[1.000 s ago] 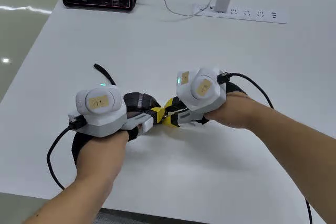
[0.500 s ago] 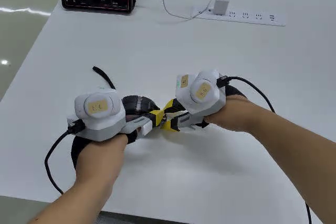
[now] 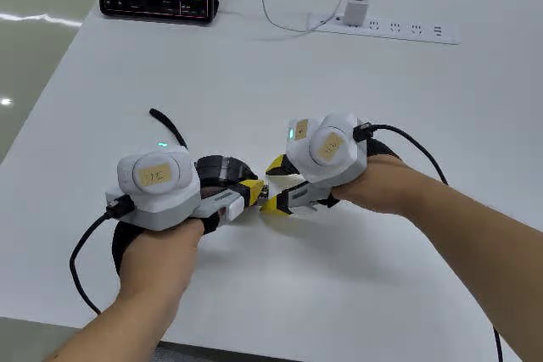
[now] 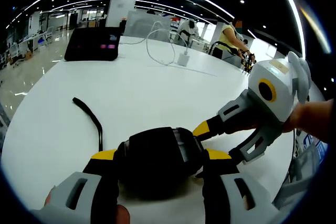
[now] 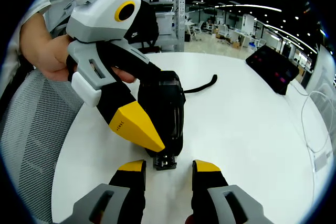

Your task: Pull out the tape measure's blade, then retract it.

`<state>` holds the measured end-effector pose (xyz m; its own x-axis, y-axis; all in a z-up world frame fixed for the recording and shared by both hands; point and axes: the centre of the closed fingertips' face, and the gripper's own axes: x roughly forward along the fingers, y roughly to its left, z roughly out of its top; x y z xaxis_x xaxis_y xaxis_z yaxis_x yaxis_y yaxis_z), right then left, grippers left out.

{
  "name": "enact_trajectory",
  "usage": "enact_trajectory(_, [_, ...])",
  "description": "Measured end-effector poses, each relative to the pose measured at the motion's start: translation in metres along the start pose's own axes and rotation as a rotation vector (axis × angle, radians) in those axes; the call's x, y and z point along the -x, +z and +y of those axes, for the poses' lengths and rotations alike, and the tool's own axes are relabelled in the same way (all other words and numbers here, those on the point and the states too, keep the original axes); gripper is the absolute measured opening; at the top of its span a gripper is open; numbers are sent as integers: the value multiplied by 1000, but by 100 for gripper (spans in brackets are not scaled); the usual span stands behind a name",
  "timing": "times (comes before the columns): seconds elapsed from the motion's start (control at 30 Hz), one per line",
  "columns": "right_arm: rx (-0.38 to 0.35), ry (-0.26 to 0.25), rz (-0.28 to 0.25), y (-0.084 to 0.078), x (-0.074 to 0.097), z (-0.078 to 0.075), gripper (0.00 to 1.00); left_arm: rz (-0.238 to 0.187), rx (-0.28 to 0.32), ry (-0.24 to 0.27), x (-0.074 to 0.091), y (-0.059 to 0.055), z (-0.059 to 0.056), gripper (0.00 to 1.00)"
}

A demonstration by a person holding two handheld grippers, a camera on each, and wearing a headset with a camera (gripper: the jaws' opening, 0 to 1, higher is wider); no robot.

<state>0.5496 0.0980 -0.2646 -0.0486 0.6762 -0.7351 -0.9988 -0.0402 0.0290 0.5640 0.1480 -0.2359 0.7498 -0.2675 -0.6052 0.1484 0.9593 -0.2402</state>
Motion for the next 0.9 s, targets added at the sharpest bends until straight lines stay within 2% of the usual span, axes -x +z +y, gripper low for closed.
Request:
enact_trajectory(0.17, [-6,-8,2,0,1,-1,34,2,-4,1,1,1,0,61])
enact_trajectory(0.43, [-14,-29,11,-3,2,-3,42,0,-10,2,2,1,-1,61])
enact_trajectory(0.8, [-15,-34,8,-3,3,-4,44,-2,-12,1,4,2,-2,60])
enact_trajectory(0.9, [-19,-60,3,-3,10,-5,46,-12,-11,-7,6,5,-3,60])
